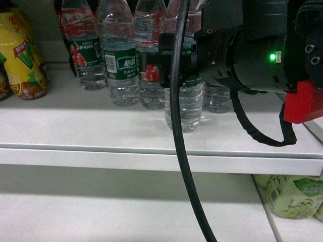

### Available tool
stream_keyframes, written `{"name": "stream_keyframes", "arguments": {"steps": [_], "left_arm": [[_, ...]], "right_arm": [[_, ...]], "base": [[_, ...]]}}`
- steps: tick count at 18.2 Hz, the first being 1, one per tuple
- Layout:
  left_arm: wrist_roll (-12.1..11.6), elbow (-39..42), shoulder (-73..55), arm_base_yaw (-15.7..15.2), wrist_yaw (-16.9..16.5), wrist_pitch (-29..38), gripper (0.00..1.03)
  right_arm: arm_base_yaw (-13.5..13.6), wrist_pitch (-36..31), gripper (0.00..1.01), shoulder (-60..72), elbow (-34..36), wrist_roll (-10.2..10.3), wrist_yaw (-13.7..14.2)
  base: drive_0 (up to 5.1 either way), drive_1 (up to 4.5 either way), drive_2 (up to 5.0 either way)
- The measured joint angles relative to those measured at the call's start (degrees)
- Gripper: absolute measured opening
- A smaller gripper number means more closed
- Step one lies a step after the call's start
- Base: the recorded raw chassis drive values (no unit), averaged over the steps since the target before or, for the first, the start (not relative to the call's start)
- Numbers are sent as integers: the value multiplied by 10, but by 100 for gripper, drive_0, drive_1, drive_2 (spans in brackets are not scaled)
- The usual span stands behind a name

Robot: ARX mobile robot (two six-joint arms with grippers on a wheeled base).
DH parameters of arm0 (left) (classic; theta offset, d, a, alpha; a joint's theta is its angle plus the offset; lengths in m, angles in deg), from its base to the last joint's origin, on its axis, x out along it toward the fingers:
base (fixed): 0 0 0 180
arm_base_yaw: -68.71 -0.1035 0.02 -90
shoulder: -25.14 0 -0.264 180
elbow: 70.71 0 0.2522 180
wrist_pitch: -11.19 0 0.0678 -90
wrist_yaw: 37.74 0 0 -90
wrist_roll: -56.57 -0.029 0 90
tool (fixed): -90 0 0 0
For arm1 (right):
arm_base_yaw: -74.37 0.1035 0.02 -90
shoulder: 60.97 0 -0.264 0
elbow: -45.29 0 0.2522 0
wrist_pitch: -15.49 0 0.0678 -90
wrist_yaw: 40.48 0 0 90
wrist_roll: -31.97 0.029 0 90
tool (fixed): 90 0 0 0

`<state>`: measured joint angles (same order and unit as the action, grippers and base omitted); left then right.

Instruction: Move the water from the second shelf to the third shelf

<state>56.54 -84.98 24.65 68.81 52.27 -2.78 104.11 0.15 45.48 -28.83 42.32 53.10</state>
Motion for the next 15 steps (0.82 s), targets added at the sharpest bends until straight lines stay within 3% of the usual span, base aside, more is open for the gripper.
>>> {"name": "stream_keyframes", "arguments": {"steps": [5,11,13,15], "left_arm": [[0,0,0,0,0,0,98],[0,0,0,0,0,0,98],[0,0,0,0,0,0,98],[0,0,0,0,0,0,98]], "right_arm": [[7,3,42,-13,11,1,-1],[4,7,40,-92,96,1,-16],[-10,7,40,-126,132,-1,-12],[-64,4,40,-238,237,-1,13]], "base": [[0,0,0],[0,0,0],[0,0,0],[0,0,0]]}}
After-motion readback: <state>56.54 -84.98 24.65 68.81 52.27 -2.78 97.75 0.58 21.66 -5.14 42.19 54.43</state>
